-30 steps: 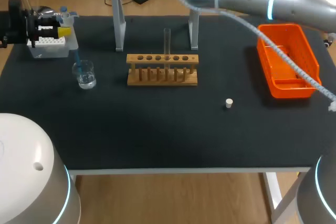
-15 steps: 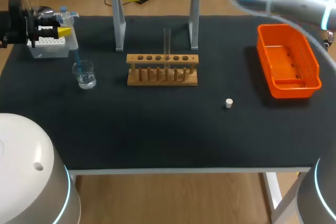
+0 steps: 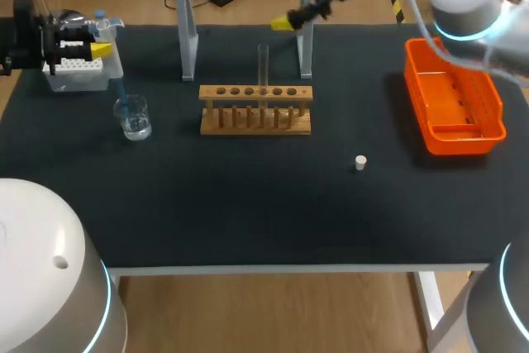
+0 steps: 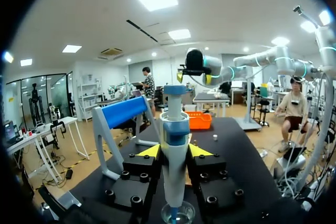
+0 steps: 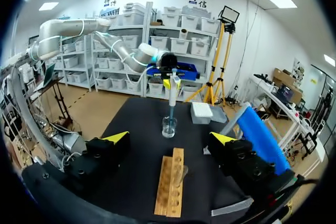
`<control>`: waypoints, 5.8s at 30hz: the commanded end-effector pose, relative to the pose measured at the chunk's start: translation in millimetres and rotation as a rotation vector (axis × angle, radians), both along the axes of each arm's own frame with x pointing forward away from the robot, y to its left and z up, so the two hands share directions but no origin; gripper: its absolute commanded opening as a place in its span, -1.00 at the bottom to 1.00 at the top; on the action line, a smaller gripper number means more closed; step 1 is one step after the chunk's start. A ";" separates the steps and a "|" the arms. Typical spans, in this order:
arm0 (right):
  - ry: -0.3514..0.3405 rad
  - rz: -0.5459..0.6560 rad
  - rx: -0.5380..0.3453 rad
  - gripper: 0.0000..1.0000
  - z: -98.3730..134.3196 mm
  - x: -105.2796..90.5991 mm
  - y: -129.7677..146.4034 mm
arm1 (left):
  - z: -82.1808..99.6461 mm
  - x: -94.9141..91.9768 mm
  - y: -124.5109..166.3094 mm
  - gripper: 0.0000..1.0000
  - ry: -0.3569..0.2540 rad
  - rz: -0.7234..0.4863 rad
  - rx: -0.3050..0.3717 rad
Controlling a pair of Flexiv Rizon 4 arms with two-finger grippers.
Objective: Invert the test tube, pick up the pipette, mount the tip to pipette, aspirate from beaker and dispense into the tube, eject the tip, return the pipette, and cap with the stopper.
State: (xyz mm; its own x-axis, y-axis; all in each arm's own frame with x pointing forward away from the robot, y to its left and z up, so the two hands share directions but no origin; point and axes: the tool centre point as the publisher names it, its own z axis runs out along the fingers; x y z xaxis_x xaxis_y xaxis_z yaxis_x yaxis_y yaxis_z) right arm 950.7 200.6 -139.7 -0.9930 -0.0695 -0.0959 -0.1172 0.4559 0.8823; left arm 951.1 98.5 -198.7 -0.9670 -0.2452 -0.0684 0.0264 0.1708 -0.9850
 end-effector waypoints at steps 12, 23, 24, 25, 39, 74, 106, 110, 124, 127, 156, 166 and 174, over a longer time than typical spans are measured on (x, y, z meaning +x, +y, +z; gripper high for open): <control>0.010 0.023 0.029 1.00 -51.2 -7.7 -29.7 | 0.7 -0.1 0.3 -1.00 0.001 -0.001 0.001; 0.010 0.023 0.029 1.00 -51.2 -7.7 -29.7 | 0.7 -0.1 0.3 -1.00 0.001 -0.001 0.001; 0.010 0.023 0.029 1.00 -51.2 -7.7 -29.7 | 0.7 -0.1 0.3 -1.00 0.001 -0.001 0.001; 0.010 0.023 0.029 1.00 -51.2 -7.7 -29.7 | 0.7 -0.1 0.3 -1.00 0.001 -0.001 0.001; 0.012 0.037 0.017 1.00 -64.5 7.9 -7.9 | 0.7 -0.1 0.3 -1.00 0.001 -0.001 0.001; 0.033 0.077 -0.051 1.00 -133.2 30.3 20.6 | 0.7 -0.1 0.3 -1.00 0.001 -0.001 0.001; 0.023 0.109 -0.176 1.00 -162.0 43.8 37.3 | 0.7 -0.1 0.3 -1.00 0.001 -0.001 0.001; 0.025 0.109 -0.181 1.00 -162.6 43.3 38.0 | 0.7 -0.1 0.3 -1.00 0.001 -0.001 0.001; 0.020 0.103 -0.183 1.00 -157.9 41.5 39.8 | 0.7 -0.1 0.3 -1.00 0.001 -0.001 0.001; 0.018 0.103 -0.188 1.00 -157.6 41.3 39.5 | 0.7 -0.1 0.3 -1.00 0.001 -0.001 0.001; 0.013 0.105 -0.192 1.00 -159.2 38.8 41.9 | 0.7 -0.1 0.3 -1.00 0.001 -0.001 0.001; 0.013 0.105 -0.192 1.00 -159.2 38.8 41.9 | 2.4 -0.5 -1.0 -1.00 -0.001 -0.002 0.005; 0.013 0.105 -0.192 1.00 -159.2 38.8 41.9 | 22.5 -6.1 -5.9 -1.00 -0.020 0.003 0.037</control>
State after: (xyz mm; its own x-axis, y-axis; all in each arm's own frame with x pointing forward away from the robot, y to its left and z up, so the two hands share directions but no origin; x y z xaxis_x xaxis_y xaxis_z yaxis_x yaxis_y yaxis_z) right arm 989.5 243.6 -300.0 -0.9805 -0.1872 -0.0592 -0.1619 0.6002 0.7833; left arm 951.5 94.7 -185.7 -0.9674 -0.2347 -0.0949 0.0499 0.1905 -0.9804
